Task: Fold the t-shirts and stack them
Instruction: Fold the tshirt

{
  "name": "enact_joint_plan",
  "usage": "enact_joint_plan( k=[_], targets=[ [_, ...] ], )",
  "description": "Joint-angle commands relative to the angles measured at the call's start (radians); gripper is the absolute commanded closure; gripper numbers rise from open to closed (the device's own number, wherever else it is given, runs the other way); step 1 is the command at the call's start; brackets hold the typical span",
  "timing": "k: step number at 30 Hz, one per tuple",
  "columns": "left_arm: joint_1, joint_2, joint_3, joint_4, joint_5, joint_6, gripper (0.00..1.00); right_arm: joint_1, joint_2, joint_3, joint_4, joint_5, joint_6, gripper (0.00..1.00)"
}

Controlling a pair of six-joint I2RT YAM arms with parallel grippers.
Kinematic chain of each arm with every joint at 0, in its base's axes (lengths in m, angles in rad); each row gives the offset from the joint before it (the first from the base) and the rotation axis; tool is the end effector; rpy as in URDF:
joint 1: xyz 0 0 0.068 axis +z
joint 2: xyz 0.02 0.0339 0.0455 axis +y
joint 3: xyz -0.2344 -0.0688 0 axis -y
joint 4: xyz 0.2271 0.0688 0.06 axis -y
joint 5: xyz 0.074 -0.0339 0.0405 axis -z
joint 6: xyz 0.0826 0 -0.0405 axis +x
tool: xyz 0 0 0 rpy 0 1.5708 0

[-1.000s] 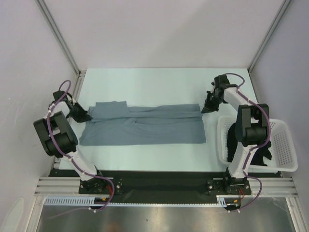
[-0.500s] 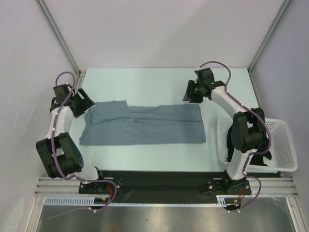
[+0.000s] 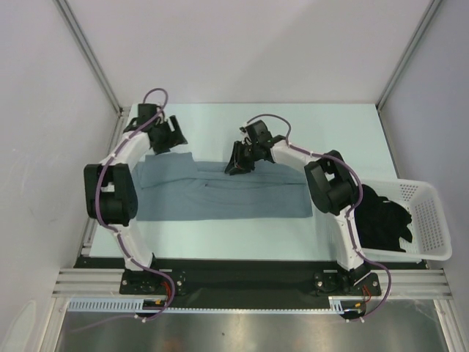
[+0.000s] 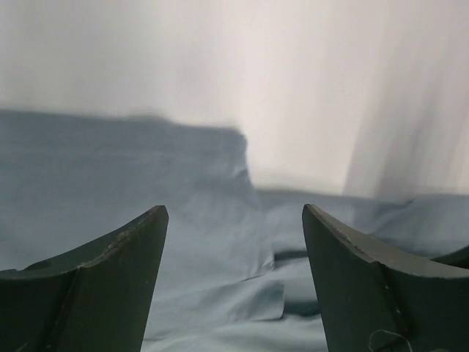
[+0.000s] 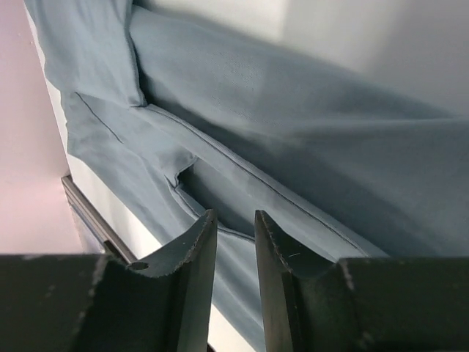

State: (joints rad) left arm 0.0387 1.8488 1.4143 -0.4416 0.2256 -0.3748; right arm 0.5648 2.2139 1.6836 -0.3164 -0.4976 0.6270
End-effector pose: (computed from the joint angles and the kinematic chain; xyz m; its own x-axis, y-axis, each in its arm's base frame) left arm 0.4149 -0.0024 0.1790 -0.7530 -0.3862 -0.5328 -0.1830 0.9006 -0.3943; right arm 0.3877 0.2923 0.1282 -0.9451 0.0115 -0.3267 -0.2259 0.6993 0.6782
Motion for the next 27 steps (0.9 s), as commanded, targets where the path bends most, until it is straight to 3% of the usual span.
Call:
enact_joint_plan(
  k=[1,6,8,12,22,27],
  targets=[
    [-0.105,0.041,0.095,-0.020,-0.222,-0.033,0.21,-0.013,-0.011,0.054,0.014,-0.047,0.039,0.67],
    [-0.172,0.159,0.207,-0.028,-0.328,-0.114,0.39,-0.014,-0.080,-0.028,-0.022,-0.018,-0.015,0.66],
    [-0.212,0.237,0.308,-0.120,-0.446,-0.119,0.40,-0.022,-0.138,-0.071,-0.027,0.007,-0.042,0.66],
    [-0.253,0.326,0.402,-0.177,-0.532,-0.116,0.41,-0.062,-0.224,-0.252,0.042,-0.002,-0.024,0.66],
    [-0.264,0.360,0.377,-0.180,-0.528,-0.134,0.54,-0.131,-0.333,-0.377,0.086,-0.015,-0.029,0.67],
    [-0.269,0.375,0.377,-0.201,-0.534,-0.144,0.55,-0.132,-0.327,-0.377,0.103,-0.025,-0.021,0.67]
  ],
)
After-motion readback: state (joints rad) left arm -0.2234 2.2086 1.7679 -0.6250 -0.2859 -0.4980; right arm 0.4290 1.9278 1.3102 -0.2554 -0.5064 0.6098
